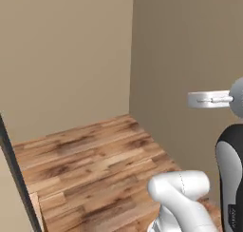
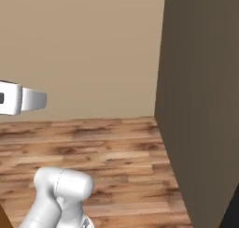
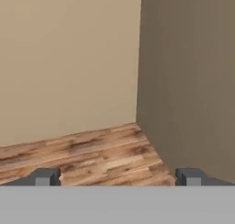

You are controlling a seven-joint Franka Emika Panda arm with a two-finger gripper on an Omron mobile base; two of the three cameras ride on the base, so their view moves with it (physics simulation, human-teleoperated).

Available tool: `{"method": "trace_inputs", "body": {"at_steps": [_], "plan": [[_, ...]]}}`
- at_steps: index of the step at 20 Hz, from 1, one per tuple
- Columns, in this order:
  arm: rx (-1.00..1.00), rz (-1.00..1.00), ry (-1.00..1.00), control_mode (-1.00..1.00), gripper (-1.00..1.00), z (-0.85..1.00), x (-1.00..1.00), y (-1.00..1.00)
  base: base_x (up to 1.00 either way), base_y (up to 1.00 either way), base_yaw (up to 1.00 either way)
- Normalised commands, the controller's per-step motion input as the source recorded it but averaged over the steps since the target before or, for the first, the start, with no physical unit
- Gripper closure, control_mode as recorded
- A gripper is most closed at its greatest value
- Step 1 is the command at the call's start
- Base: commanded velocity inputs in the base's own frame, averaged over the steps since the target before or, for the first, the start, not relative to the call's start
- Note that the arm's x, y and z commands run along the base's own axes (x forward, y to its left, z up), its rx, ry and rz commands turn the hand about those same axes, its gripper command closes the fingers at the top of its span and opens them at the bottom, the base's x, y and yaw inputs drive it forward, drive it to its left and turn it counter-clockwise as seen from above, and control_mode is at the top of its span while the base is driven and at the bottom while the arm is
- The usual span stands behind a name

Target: Transport the fish and mushroom to the fridge. Place the fish on the rack containing meat and place the mushroom on the rack containing the vegetable, ensuring meats and vegetables are on different racks.

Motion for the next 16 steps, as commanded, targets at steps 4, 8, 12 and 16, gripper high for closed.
{"method": "trace_inputs", "body": {"at_steps": [4,8,12,16], "plan": [[0.00,0.00,0.00,1.00,-1.00,0.00,0.00,0.00,0.84,0.04,0.81],[0.00,0.00,0.00,1.00,-1.00,0.00,0.00,0.00,1.00,0.04,0.38],[0.00,0.00,0.00,1.00,-1.00,0.00,0.00,0.00,1.00,0.11,0.08],[0.00,0.00,0.00,1.00,-1.00,0.00,0.00,0.00,1.00,0.26,0.21]]}}
